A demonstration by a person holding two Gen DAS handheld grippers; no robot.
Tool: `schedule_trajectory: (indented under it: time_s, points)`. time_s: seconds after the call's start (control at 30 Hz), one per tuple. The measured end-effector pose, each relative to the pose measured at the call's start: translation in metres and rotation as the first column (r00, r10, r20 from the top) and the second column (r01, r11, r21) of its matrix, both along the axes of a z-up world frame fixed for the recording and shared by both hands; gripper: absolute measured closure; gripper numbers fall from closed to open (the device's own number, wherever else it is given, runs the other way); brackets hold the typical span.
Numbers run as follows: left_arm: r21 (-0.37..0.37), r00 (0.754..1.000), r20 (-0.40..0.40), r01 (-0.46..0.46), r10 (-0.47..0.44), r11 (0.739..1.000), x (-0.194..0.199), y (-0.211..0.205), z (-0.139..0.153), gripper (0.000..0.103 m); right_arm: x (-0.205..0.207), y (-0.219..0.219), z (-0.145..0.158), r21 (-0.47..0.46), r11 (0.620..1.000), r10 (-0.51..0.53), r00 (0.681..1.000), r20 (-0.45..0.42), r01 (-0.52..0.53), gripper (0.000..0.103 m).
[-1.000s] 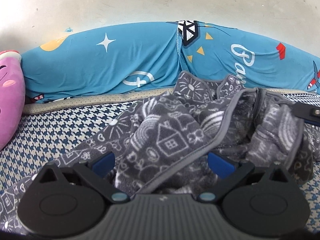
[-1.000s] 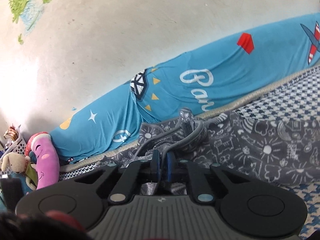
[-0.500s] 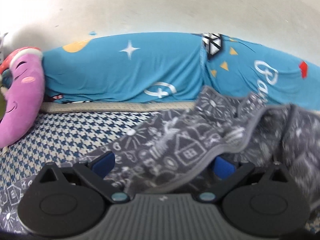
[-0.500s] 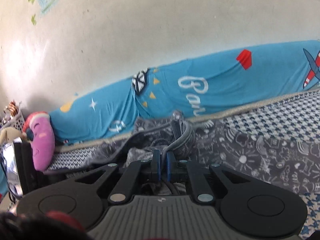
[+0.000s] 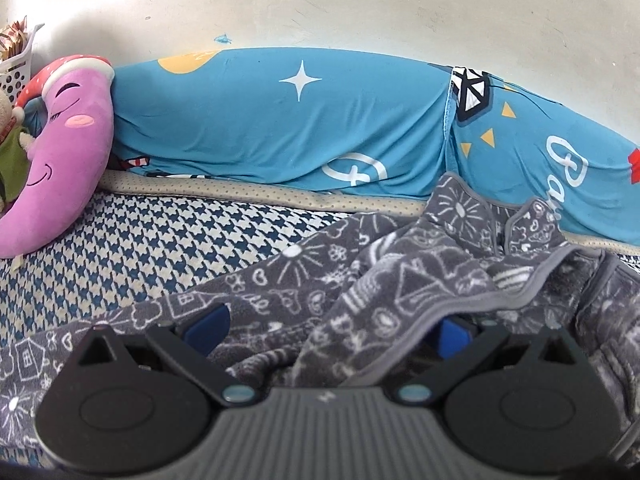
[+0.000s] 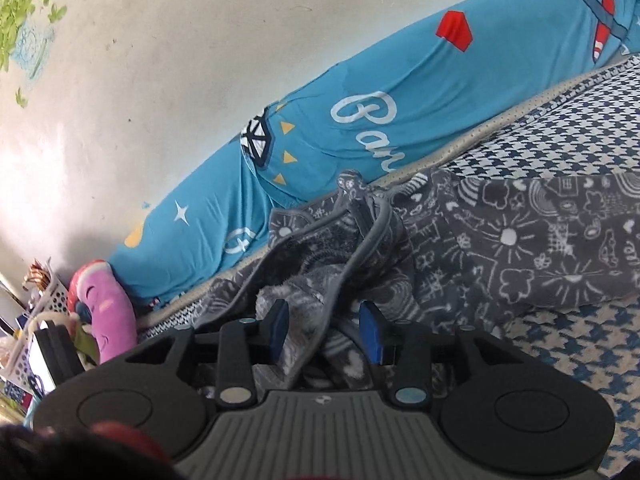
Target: Fold clothes
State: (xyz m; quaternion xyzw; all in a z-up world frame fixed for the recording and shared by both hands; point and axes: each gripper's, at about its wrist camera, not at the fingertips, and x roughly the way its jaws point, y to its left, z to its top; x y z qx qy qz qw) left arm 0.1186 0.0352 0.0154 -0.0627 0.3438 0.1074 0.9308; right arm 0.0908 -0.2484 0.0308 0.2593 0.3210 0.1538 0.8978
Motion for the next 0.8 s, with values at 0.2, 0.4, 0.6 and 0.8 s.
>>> schedule_trajectory:
  time_s: [0.2, 0.4, 0.6, 0.8]
  points:
    - [0.001, 1.000, 0.003, 0.013, -0.013, 1.000, 0.003, -0.007, -0.001, 0.000, 0.008, 0.020, -0.002, -0.044, 0.999, -0.023, 0.999, 0.036, 0.024, 0.064]
    - [0.011, 0.999, -0.003, 0.034, -0.033, 0.999, 0.007, -0.017, -0.004, 0.000, 0.012, 0.042, -0.005, -0.117, 0.992, -0.037, 0.997, 0.062, 0.044, 0.076]
    - [0.041, 0.999, 0.007, 0.037, -0.037, 0.998, 0.006, -0.021, -0.004, 0.000, 0.007, 0.055, -0.003, -0.197, 0.980, 0.000, 0.994, 0.107, 0.021, 0.095]
    - [0.068, 0.998, 0.057, -0.012, 0.008, 0.998, 0.001, -0.016, 0.002, 0.010, -0.002, 0.049, 0.005, -0.213, 0.977, 0.005, 0.989, 0.149, 0.027, 0.096]
